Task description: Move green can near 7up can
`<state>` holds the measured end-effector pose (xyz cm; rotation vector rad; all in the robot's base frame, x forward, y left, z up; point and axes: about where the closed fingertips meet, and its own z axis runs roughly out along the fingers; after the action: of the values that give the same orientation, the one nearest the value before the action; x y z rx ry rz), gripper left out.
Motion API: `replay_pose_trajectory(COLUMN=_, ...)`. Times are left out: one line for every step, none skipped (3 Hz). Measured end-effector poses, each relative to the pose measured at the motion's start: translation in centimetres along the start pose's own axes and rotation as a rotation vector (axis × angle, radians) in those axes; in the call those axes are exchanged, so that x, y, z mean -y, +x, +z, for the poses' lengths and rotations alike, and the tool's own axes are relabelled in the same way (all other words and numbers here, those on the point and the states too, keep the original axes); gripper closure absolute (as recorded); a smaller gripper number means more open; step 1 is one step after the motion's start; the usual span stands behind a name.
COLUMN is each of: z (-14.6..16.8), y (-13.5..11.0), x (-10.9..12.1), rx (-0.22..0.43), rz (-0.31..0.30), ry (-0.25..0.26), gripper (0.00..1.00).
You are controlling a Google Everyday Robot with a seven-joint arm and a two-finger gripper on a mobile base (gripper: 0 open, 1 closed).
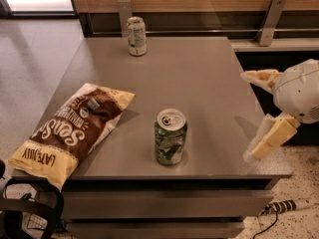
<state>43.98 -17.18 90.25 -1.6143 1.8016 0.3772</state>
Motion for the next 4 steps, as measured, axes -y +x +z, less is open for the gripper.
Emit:
replay_pose_trajectory(z=2.8, y=-2.5, x=-2.1, rx=0.233, rz=0.012, ry=-0.099, gripper=0.00)
replay_pose_trajectory(z=4.1, y=-7.1, x=-3.6, rx=0.490, rz=0.073, ry=-0.166, gripper=0.00)
replay_pose_trajectory(z=5.1, y=-9.1, x=-4.1, rx=0.618, rz=0.113, ry=-0.187, gripper=0.00)
replay_pose_trajectory(z=5.2, y=-9.7, x=-4.1, rx=0.645, rz=0.120, ry=-0.193, gripper=0.00)
